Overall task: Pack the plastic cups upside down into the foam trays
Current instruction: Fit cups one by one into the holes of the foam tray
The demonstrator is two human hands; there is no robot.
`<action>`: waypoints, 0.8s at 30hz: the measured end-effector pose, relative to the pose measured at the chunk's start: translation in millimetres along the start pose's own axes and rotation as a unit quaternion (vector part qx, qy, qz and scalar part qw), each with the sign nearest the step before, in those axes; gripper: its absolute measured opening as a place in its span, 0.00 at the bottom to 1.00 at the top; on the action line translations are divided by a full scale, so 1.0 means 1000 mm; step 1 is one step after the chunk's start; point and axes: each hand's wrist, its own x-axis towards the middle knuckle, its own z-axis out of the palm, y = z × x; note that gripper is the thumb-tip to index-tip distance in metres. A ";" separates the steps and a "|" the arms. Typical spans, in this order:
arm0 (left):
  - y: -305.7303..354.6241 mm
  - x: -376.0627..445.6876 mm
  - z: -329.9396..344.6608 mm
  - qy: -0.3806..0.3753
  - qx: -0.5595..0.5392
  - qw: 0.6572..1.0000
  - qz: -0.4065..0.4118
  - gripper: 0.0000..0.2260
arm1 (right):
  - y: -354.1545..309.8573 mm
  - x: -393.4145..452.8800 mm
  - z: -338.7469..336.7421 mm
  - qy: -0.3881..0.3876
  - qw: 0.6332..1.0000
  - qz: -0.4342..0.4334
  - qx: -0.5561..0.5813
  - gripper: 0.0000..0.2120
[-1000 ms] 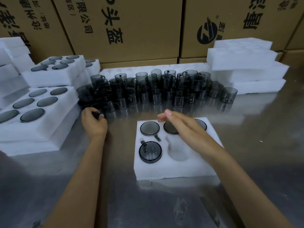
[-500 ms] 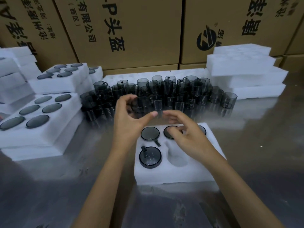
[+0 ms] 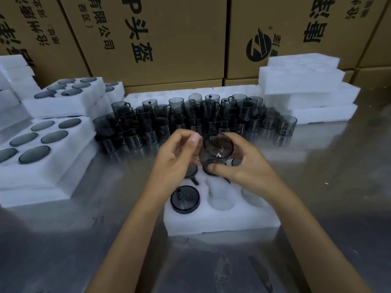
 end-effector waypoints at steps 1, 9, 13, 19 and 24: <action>-0.001 0.000 -0.002 -0.001 0.000 1.000 -0.012 0.07 | -0.001 -0.001 -0.005 -0.034 0.999 0.007 0.002 0.22; -0.009 0.003 -0.006 -0.096 0.090 0.991 -0.008 0.14 | -0.008 -0.008 -0.028 -0.196 0.979 0.043 -0.015 0.25; -0.012 0.002 -0.007 -0.104 0.135 0.985 -0.011 0.09 | -0.008 -0.010 -0.033 -0.239 0.968 0.055 -0.053 0.26; -0.011 0.003 -0.015 -0.132 0.157 0.978 -0.035 0.06 | -0.010 -0.012 -0.036 -0.271 0.955 0.079 -0.094 0.26; -0.010 0.000 -0.012 -0.133 0.175 0.975 -0.038 0.06 | -0.012 -0.014 -0.039 -0.277 0.950 0.097 -0.105 0.24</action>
